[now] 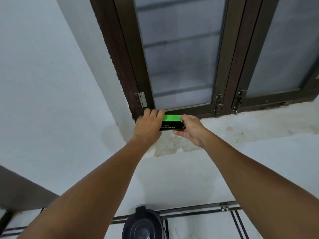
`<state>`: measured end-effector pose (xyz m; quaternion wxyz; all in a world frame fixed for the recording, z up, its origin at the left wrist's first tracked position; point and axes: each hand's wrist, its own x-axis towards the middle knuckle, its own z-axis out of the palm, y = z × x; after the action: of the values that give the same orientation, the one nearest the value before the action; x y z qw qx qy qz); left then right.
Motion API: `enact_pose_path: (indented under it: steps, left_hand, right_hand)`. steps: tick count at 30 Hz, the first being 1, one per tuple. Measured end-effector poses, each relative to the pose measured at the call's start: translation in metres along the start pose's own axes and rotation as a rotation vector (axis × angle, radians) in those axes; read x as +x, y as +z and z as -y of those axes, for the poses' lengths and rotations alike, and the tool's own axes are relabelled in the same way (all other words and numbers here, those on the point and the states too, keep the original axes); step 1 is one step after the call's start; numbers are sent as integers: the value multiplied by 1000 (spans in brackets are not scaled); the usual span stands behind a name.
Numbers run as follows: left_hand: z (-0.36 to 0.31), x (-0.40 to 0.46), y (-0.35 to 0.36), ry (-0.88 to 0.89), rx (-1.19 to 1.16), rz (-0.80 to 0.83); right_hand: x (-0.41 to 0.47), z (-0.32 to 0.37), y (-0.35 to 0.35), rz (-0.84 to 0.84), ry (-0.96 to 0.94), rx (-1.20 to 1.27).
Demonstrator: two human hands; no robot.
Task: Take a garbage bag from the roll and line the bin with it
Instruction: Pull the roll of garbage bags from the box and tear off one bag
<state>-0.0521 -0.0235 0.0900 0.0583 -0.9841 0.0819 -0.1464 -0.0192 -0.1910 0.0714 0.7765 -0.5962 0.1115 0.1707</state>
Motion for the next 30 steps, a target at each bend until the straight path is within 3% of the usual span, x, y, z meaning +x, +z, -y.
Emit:
enact_pose_path:
  steps: [18,30]
  left_hand:
    - [0,20,-24,-12,16,39]
    - [-2,59,-65,410,410,-171]
  right_hand:
    - [-13,16,-20,110,70,306]
    - [-1,9,-11,109,200,514]
